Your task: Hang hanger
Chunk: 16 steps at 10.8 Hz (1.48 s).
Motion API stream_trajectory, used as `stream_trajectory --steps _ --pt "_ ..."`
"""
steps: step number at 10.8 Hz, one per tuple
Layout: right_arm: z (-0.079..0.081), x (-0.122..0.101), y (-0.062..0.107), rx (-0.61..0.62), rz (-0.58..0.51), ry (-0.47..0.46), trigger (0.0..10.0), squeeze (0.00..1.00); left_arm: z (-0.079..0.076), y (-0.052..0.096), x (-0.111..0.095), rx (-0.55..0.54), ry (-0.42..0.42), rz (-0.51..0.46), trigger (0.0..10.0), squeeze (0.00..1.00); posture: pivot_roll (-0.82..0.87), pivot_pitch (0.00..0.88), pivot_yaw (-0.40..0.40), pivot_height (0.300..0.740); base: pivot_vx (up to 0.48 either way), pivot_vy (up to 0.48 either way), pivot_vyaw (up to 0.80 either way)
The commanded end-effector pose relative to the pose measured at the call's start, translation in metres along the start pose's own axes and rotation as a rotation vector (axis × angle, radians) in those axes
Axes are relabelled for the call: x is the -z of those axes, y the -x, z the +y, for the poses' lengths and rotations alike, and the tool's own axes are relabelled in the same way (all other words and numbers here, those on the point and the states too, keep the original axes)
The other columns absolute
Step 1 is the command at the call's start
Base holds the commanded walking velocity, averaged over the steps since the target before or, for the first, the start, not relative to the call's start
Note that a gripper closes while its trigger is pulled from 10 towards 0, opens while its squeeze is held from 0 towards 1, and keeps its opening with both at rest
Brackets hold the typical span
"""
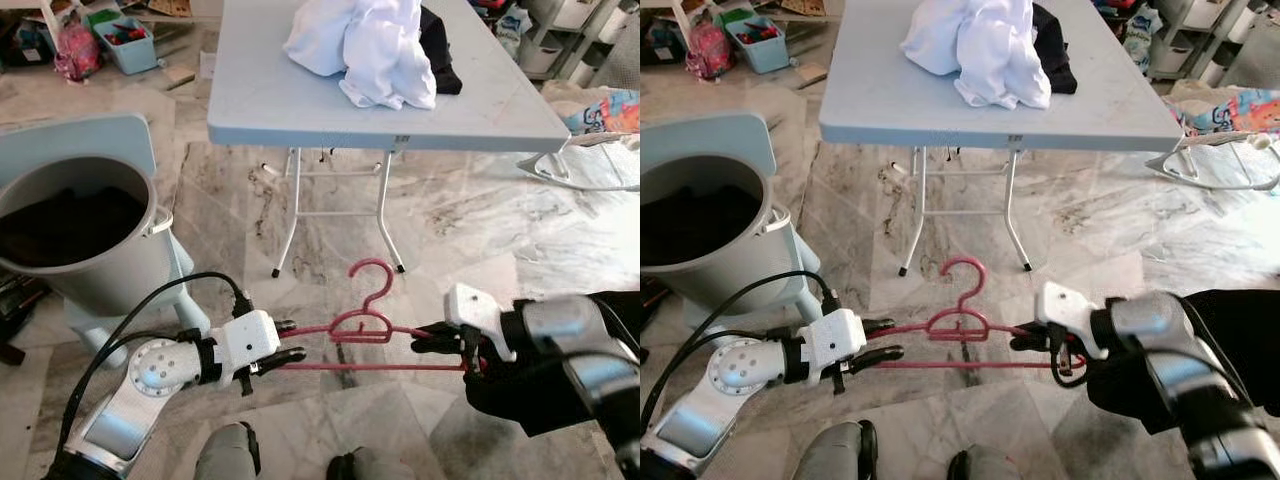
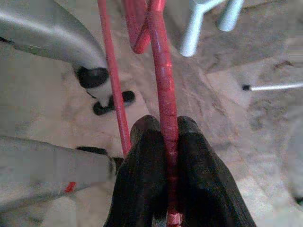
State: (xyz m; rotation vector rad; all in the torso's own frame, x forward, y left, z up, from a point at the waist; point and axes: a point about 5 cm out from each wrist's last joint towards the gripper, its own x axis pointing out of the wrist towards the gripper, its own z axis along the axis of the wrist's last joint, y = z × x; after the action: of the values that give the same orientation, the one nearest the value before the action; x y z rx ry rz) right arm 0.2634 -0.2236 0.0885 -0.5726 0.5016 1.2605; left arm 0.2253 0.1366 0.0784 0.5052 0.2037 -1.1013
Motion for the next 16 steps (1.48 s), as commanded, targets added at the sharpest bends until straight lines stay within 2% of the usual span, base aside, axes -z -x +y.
stream_trajectory --steps 1,3,5,6,7,8,9,11,12,13,16 --pt "-0.004 0.005 0.009 0.07 0.027 0.007 0.0 0.0 0.003 0.004 0.0 -0.035 0.006 -0.008 10.0 1.0 -0.03 0.083 -0.09 0.74 0.0 0.0 0.0" --pt "-0.011 0.006 0.008 0.155 0.032 0.017 0.0 0.0 0.009 0.006 0.001 -0.106 0.029 -0.007 10.0 1.0 -0.02 0.089 -0.09 0.74 0.0 0.0 0.0" --pt "-0.029 0.007 0.009 0.364 0.065 0.031 0.0 0.0 0.021 0.007 0.002 -0.258 0.121 -0.023 10.0 1.0 -0.02 0.092 -0.087 0.74 0.0 0.0 0.0" --pt "-0.037 0.01 0.013 0.515 0.079 0.012 0.0 0.0 0.029 0.008 0.001 -0.393 0.218 -0.048 10.0 1.0 -0.03 0.094 -0.084 0.74 0.0 0.0 0.0" --pt "-0.035 0.016 0.012 0.647 0.057 -0.103 0.0 0.0 0.035 0.011 -0.002 -0.526 0.296 -0.097 10.0 1.0 -0.03 0.095 -0.083 0.74 0.0 0.0 0.0" --pt "-0.031 0.022 0.009 0.761 0.026 -0.23 0.0 0.0 0.039 0.014 -0.001 -0.632 0.324 -0.101 10.0 1.0 -0.03 0.097 -0.084 0.74 0.0 0.0 0.0" --pt "-0.016 0.028 -0.004 0.893 -0.069 -0.442 0.0 0.0 0.039 0.018 -0.002 -0.731 0.363 -0.12 10.0 1.0 -0.04 0.099 -0.086 0.74 0.0 0.0 0.0" --pt "0.01 0.024 -0.024 1.0 -0.159 -0.631 0.0 0.0 0.037 0.02 -0.003 -0.804 0.375 -0.109 10.0 1.0 -0.04 0.1 -0.089 0.74 0.0 0.0 0.0" --pt "0.029 0.014 -0.043 1.028 -0.181 -0.755 7.5 0.0 0.035 0.018 -0.003 -0.78 0.399 -0.101 10.0 0.0 -0.03 0.101 -0.084 0.74 0.0 0.0 0.0" --pt "0.031 0.011 -0.046 1.019 -0.188 -0.771 10.0 0.0 0.035 0.016 -0.005 -0.756 0.405 -0.103 10.0 0.0 -0.03 0.101 -0.084 0.74 0.0 0.0 -0.8" --pt "0.022 0.011 -0.037 1.083 -0.175 -0.81 10.0 0.0 0.039 0.011 -0.01 -0.708 0.374 -0.105 10.0 0.0 -0.03 0.102 -0.083 0.74 0.0 0.086 -0.8"
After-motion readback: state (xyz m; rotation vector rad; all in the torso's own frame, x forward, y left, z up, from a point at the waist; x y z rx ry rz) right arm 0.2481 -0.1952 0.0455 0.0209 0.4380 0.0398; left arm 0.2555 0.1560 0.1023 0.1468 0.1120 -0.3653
